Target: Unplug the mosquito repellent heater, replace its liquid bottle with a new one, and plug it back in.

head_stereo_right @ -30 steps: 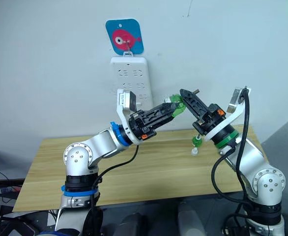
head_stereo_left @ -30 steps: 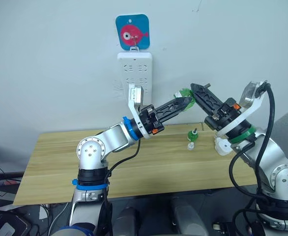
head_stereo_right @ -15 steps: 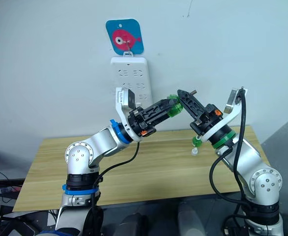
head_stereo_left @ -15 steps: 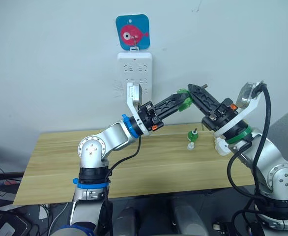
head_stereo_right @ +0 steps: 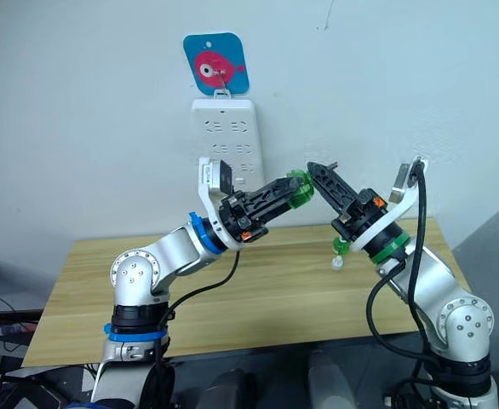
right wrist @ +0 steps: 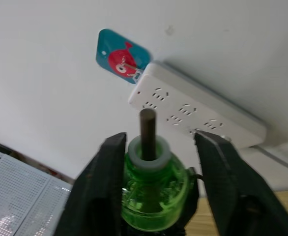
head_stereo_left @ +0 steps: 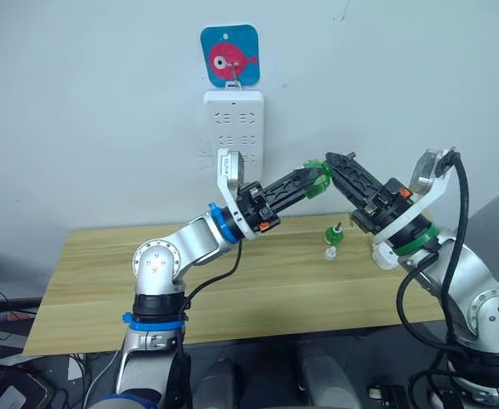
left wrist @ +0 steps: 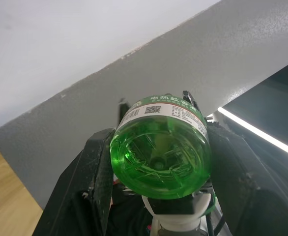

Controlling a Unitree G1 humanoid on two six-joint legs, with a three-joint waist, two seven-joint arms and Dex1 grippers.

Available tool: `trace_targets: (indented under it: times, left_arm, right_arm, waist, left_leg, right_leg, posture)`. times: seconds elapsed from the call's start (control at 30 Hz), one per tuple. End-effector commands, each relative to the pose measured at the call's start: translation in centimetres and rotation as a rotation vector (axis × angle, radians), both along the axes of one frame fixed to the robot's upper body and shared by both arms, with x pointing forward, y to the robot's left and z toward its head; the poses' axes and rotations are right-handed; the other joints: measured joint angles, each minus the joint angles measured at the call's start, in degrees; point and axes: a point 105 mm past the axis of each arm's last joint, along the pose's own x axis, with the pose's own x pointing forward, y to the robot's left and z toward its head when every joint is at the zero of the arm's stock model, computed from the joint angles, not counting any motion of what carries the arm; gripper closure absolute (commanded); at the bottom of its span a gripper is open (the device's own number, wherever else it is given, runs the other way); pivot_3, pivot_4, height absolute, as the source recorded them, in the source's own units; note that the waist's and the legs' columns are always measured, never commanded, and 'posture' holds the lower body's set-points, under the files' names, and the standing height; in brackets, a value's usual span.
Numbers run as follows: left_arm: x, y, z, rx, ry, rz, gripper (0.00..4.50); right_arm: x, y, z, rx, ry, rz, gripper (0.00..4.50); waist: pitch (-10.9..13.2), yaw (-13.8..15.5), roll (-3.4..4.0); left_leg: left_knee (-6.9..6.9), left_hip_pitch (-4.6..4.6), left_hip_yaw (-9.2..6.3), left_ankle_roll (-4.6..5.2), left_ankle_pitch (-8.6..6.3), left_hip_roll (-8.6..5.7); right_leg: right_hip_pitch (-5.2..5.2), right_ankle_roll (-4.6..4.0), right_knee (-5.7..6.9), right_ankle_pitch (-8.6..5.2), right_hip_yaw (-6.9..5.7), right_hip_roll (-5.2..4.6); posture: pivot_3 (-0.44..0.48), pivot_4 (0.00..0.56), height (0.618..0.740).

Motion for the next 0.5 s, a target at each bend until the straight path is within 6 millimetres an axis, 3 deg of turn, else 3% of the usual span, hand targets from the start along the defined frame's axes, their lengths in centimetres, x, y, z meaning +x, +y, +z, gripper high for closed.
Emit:
trace_targets:
  times: [0.03,0.1,0.2,0.3,0.37,0.4,0.5]
  left_arm:
    - [-0.6,1.1,0.8,-0.003,-0.055,-0.005,2.09]
    - [-0.4,2.0,0.4,0.034,-0.058,0.013,2.09]
    - [-0.8,3.2,-0.9,0.165,-0.114,0.018,2.09]
    - [-1.4,4.1,-3.1,0.333,-0.187,0.025,2.09]
    - [-1.9,4.6,-5.2,0.476,-0.263,0.029,2.09]
    - [-2.2,4.7,-5.9,0.517,-0.291,0.025,2.09]
    - [-2.8,4.8,-7.0,0.568,-0.356,0.008,2.09]
  right_arm:
    - [-0.2,-2.6,0.3,-0.050,-0.024,-0.077,0.76]
    - [-0.3,-4.5,-0.4,-0.150,-0.009,-0.122,0.04]
    - [-0.6,-6.9,-1.4,-0.401,-0.003,-0.177,0.00]
    - [-0.7,-8.3,-3.5,-0.793,0.020,-0.151,0.00]
    - [0.0,-9.5,-6.2,-1.086,0.092,-0.096,0.00]
    - [0.2,-10.1,-7.3,-1.177,0.121,-0.066,0.00]
    - [1.4,-11.6,-9.4,-1.328,0.192,-0.001,0.00]
  waist:
    - [0.00,0.06,0.00]
    - [0.00,0.13,0.00]
    - [0.05,0.27,0.01]
    - [0.07,0.05,0.03]
    - [0.27,0.37,-0.07]
    - [0.54,0.08,0.13]
    - [1.08,0.23,-0.25]
  left_leg:
    - [0.00,-0.01,0.00,0.00,0.00,0.00]
    - [-0.01,-0.01,0.02,0.01,0.00,-0.01]
    - [-0.03,0.02,0.10,0.02,-0.01,-0.04]
    - [-0.07,0.12,0.38,0.02,-0.01,0.01]
    - [-0.09,0.19,0.49,0.02,-0.01,0.12]
    - [-0.06,0.12,0.58,0.02,-0.01,0.11]
    - [-0.16,0.28,0.84,0.03,-0.01,0.15]
  right_leg:
    - [0.00,0.00,-0.01,0.00,0.00,0.00]
    - [0.00,0.00,-0.02,0.00,0.00,0.00]
    - [0.00,0.00,-0.02,-0.01,0.01,0.02]
    - [0.00,0.01,-0.05,-0.03,0.15,0.14]
    - [0.07,0.02,-0.12,-0.04,0.12,0.22]
    - [0.04,0.04,-0.12,-0.05,0.15,0.23]
    - [0.05,0.08,-0.25,-0.16,0.35,0.22]
  posture:
    - [-0.192,0.165,0.740]
    - [-0.190,0.170,0.740]
    - [-0.188,0.192,0.740]
    - [-0.195,0.213,0.740]
    - [-0.199,0.244,0.740]
    - [-0.198,0.251,0.740]
    - [-0.192,0.271,0.740]
